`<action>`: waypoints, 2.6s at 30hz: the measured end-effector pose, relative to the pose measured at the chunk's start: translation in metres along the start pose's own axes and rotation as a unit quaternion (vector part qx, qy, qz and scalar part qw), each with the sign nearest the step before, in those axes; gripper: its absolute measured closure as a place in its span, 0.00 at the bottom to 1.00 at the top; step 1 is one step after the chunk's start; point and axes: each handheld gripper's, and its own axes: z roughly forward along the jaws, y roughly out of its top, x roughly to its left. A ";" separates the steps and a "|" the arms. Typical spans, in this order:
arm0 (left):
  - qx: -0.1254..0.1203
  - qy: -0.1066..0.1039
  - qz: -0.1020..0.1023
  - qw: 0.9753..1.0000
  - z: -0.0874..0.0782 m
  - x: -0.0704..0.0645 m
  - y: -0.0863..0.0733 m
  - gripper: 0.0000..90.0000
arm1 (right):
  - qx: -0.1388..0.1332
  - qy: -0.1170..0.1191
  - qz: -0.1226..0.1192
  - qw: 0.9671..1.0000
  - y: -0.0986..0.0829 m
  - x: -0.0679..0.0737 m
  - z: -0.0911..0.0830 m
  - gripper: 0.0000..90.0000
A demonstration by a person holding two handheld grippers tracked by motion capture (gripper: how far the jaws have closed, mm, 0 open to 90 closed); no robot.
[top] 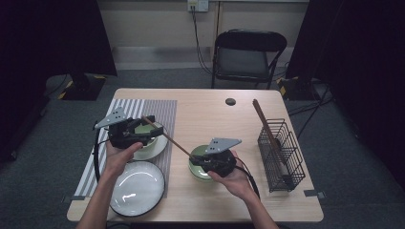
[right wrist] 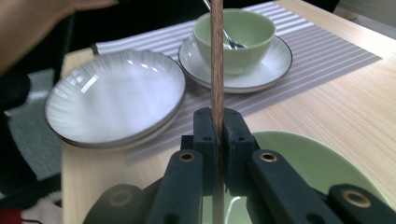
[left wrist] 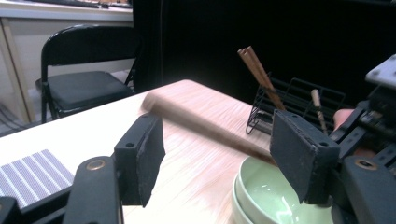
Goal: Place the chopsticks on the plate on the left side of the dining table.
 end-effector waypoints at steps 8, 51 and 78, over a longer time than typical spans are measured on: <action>-0.005 0.005 -0.003 1.000 -0.004 0.007 -0.003 0.38 | -0.012 -0.004 0.009 1.000 0.000 -0.002 -0.004 0.96; -0.002 0.018 -0.009 1.000 -0.004 0.017 -0.011 0.37 | -0.035 0.011 0.009 0.999 0.011 -0.003 -0.022 0.96; -0.008 0.020 0.017 1.000 -0.002 0.008 -0.009 0.39 | -0.045 -0.005 0.021 0.999 0.011 -0.010 -0.036 0.96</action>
